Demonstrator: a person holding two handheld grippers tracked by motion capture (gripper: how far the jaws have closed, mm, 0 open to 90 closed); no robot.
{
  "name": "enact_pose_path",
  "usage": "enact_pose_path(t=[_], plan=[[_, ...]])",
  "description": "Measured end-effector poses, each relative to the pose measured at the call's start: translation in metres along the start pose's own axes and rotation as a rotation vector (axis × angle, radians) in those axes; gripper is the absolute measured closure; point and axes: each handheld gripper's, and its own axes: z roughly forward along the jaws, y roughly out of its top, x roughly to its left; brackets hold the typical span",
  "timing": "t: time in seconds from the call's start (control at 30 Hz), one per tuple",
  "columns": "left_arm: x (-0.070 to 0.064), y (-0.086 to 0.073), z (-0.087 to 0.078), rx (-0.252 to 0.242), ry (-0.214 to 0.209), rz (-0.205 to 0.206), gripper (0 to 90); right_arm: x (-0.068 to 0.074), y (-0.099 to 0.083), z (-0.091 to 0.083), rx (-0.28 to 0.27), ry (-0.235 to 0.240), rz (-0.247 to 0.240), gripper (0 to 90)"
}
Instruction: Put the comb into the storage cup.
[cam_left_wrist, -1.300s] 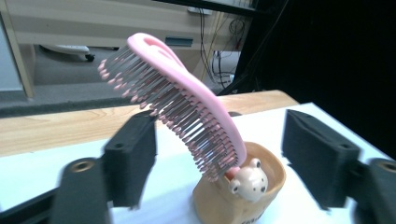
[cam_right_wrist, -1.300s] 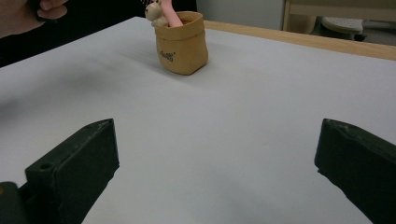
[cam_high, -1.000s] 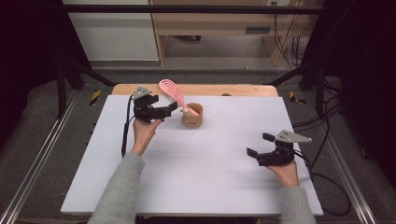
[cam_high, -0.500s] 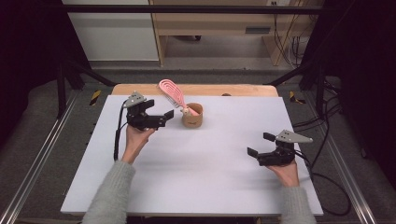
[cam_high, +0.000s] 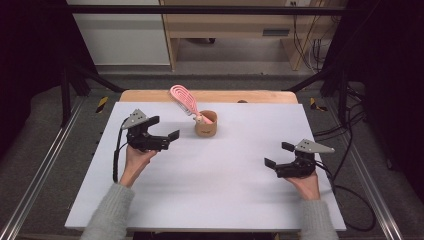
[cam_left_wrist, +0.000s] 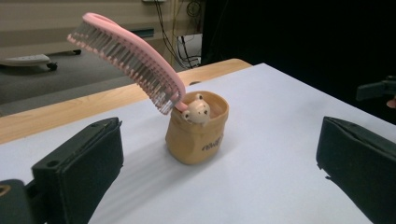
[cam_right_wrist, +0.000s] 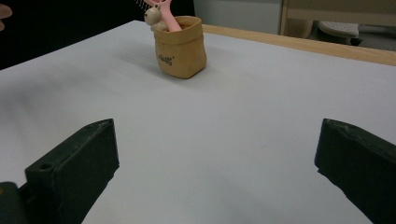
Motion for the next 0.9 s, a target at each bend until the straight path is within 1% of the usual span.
enact_pose_path(t=[0.1, 0.23, 0.4, 0.67, 0.73, 0.9], plan=[[-0.002, -0.005, -0.005, 0.010, -0.007, 0.012, 0.6, 0.000, 0.000, 0.000, -0.002, 0.000, -0.001, 0.1], [-0.003, -0.013, -0.012, 0.015, -0.014, 0.013, 0.6, 0.000, 0.000, 0.000, 0.001, 0.000, -0.001, 0.1], [-0.003, -0.025, -0.022, 0.027, -0.006, 0.023, 0.6, 0.000, 0.000, 0.000, 0.004, -0.001, -0.001, 0.1], [0.002, -0.045, -0.036, 0.043, 0.017, 0.020, 0.7, 0.000, 0.000, -0.001, -0.004, -0.001, 0.002, 0.1], [0.004, -0.051, -0.039, 0.044, 0.020, 0.010, 0.7, 0.000, -0.001, 0.000, -0.001, 0.000, 0.004, 0.1], [0.009, -0.066, -0.043, 0.070, 0.035, -0.003, 0.8, 0.000, -0.001, 0.000, 0.003, 0.001, 0.004, 0.1]])
